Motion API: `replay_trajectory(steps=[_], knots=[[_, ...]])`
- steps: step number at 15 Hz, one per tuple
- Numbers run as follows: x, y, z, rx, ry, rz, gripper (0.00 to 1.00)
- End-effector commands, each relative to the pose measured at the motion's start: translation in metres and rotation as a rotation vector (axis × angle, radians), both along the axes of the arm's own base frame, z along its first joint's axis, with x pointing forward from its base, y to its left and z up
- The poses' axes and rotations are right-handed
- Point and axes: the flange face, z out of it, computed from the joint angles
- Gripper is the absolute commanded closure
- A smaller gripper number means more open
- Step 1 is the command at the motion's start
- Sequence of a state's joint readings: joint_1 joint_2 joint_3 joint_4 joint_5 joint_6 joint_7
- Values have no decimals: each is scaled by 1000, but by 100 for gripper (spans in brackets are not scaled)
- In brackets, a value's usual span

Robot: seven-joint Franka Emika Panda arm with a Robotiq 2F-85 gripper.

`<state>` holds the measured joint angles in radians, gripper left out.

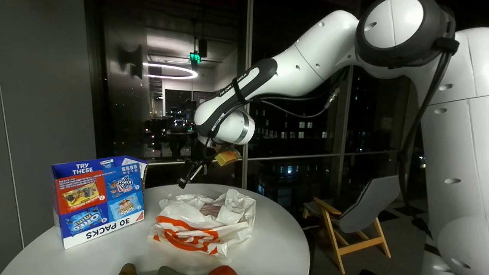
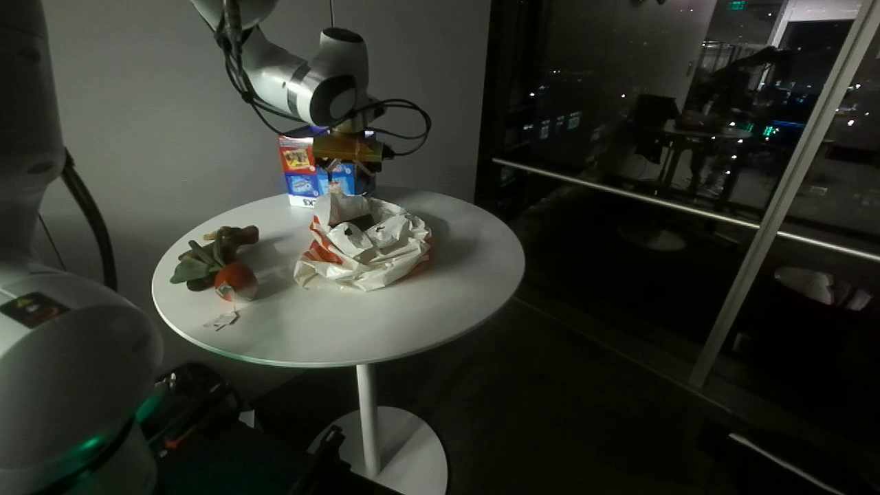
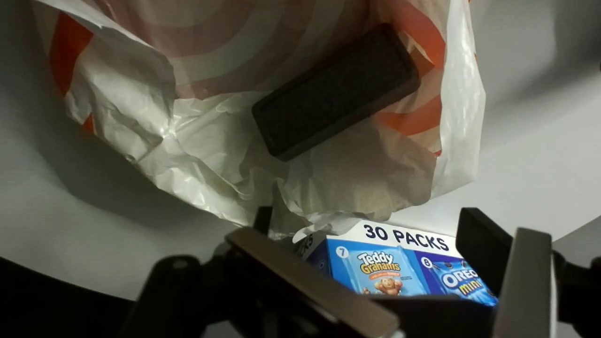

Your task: Remove the moose and radish from the plastic bag.

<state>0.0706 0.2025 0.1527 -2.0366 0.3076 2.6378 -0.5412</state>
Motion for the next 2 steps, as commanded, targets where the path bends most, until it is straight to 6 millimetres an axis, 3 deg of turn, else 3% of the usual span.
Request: replay_trajectory(steps=[1, 2], knots=[[0, 1, 1, -1, 0, -1, 0], [0, 1, 1, 0, 0, -1, 0]])
